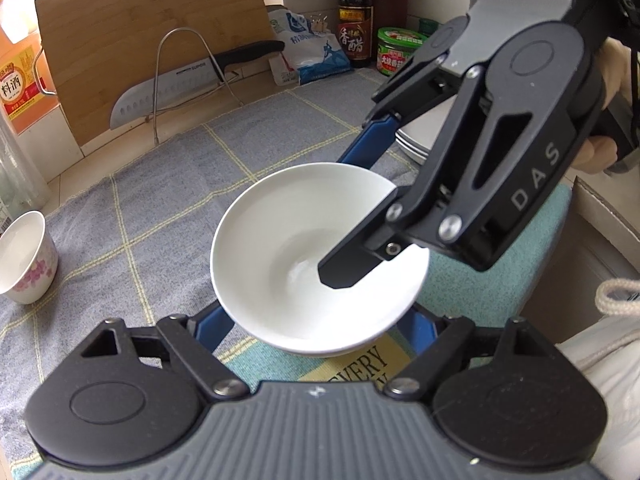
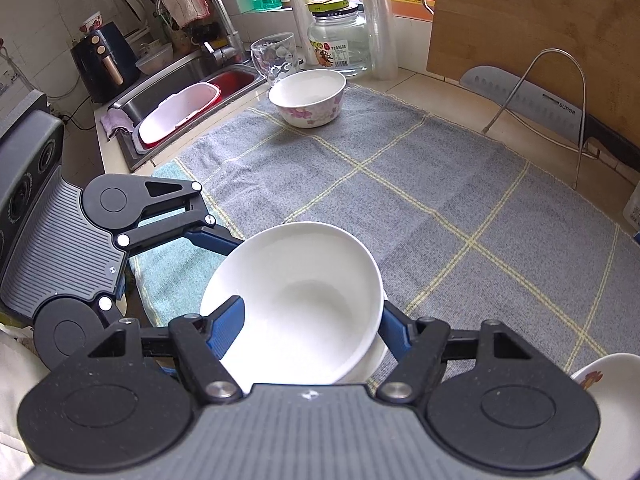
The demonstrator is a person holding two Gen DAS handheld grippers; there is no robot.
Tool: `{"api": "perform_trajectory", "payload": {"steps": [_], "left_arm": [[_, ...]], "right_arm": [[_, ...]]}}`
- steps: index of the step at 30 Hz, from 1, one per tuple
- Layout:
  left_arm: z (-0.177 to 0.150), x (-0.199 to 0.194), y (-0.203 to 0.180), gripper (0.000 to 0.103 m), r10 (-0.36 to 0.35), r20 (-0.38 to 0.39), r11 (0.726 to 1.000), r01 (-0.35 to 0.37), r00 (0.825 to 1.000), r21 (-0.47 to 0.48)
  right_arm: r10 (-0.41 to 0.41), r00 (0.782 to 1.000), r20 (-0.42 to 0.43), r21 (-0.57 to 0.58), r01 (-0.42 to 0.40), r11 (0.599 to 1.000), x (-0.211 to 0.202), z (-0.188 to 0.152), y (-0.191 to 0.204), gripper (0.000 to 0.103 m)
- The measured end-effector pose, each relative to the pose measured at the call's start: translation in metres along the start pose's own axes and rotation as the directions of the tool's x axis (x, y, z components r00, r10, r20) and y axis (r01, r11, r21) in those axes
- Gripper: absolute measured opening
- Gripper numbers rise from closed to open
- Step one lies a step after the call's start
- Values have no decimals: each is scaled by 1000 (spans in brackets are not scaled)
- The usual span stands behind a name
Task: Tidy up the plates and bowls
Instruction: 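Carry the held bowl toward the first bowl with the right tool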
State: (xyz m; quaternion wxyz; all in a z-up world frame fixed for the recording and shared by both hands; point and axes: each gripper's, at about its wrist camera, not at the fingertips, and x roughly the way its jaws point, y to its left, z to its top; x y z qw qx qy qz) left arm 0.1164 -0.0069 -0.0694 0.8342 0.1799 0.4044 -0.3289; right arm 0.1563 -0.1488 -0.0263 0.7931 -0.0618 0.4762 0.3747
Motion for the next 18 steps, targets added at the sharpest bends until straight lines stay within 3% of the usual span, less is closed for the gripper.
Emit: {"api": "perform_trajectory", "payload": {"steps": [18], "left_arm": [[2,6,2,87,-19,-12,1000,19,1000,12]], "right_arm": [[-3,1000,-23,25,4,1000,8,-2,-4,77]]}}
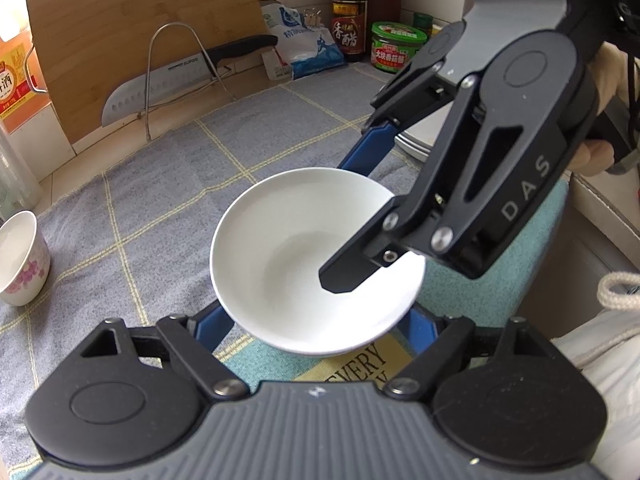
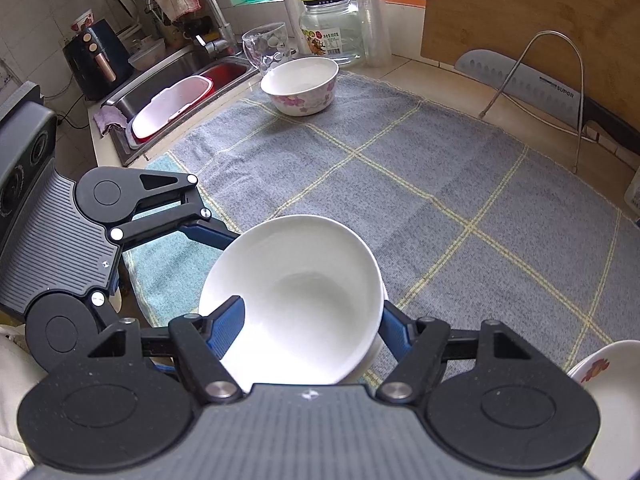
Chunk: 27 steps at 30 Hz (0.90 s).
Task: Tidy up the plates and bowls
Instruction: 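Carry the held bowl toward the first bowl with the right tool, then lower the bowl into the first bowl and open the right tool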
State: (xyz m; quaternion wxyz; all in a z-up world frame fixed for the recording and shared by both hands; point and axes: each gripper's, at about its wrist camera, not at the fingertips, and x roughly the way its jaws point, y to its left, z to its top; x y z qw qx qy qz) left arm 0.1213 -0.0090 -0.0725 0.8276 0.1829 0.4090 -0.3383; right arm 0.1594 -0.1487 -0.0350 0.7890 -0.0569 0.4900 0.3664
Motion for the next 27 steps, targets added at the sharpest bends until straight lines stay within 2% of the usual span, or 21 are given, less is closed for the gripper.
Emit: {"api": "perform_trajectory", "payload": {"steps": [22,27], "left_arm": [[1,0,5,91,-16,-10,1000,16,1000,9],[0,-9,5,94,-23,9,999,23,1000,27]], "right_arm": [[3,1000,-3,26,-3,1000,3,-3,-5,78],[-33,999,11,33,33,999,-2,-3,-14,80]]}}
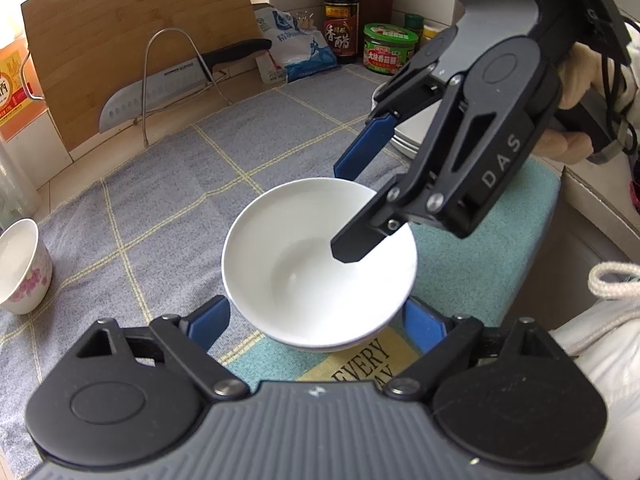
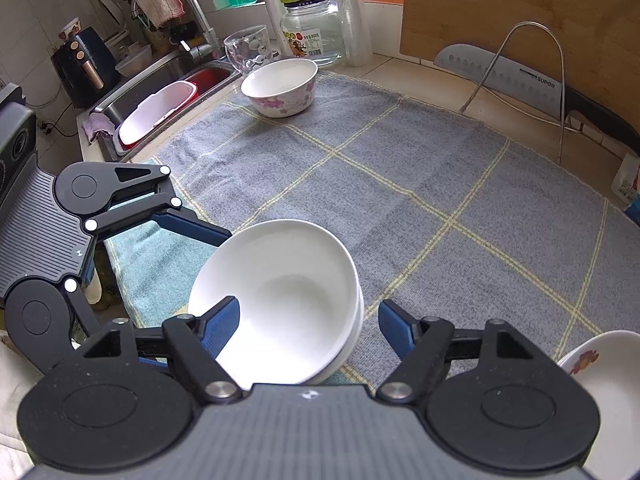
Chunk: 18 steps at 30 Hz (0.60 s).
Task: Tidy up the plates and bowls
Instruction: 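Lower the bowl into the first bowl and open the right tool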
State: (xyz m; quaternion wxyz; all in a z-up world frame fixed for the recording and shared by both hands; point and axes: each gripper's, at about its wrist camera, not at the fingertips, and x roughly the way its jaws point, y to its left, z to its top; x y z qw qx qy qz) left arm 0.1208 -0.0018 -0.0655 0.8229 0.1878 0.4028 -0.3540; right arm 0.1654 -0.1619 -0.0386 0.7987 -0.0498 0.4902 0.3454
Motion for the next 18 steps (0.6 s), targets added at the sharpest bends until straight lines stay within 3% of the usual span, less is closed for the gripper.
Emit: {"api": "perform_trajectory", "payload": {"steps": [7,18], "left_arm": [[-2,-13,9,96,-33,24,998,34,999,-45],[0,-24,16,96,11,66,997,-5,998,-83]], "right_arm": [[-58,998,0,47,58,997,-4,-10,-22,80],[-61,998,-7,72,61,996,2,-20,-35,82]]}}
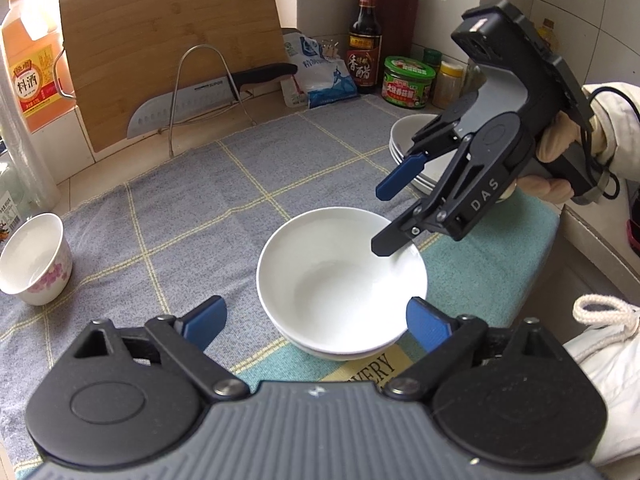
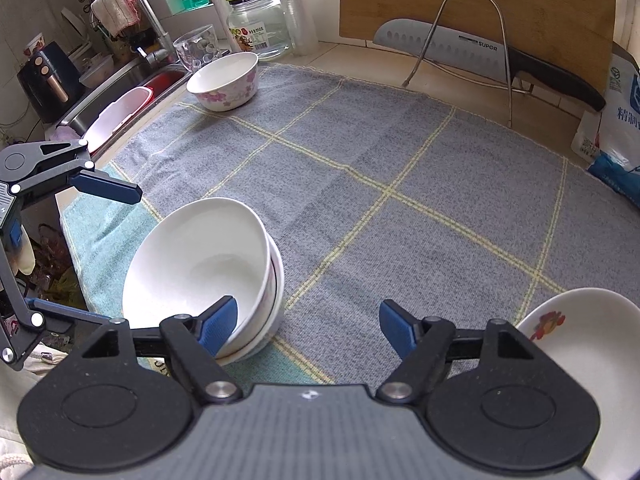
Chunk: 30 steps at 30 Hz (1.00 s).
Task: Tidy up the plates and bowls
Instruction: 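Lower the bowl into the first bowl and open the right tool, then grasp the rim of a white bowl near the glass jar with the right tool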
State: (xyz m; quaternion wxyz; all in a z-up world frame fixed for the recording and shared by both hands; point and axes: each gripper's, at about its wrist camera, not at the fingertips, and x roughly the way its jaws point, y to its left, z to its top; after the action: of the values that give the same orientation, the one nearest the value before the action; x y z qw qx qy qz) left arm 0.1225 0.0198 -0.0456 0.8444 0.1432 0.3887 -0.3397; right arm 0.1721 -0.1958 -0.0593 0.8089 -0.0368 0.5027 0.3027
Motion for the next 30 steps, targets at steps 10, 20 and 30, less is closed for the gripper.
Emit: {"api": "perform_trajectory", "payload": {"steps": [10,20,30], "left_arm": [[5,-4,12,96,62,43,998,-61,997,-29],[-1,-10,52,102,237,115,963,-217,965,-160],[-17,-6,105,102,343,92,910,-306,935,-279]], "right_arm": [[-2,1000,16,-10,2,1000,-1,-1,0,83],[8,993,114,-40,-4,999,-18,27,13,103],[6,985,175,-109,13,994,-15,75,37,103]]}}
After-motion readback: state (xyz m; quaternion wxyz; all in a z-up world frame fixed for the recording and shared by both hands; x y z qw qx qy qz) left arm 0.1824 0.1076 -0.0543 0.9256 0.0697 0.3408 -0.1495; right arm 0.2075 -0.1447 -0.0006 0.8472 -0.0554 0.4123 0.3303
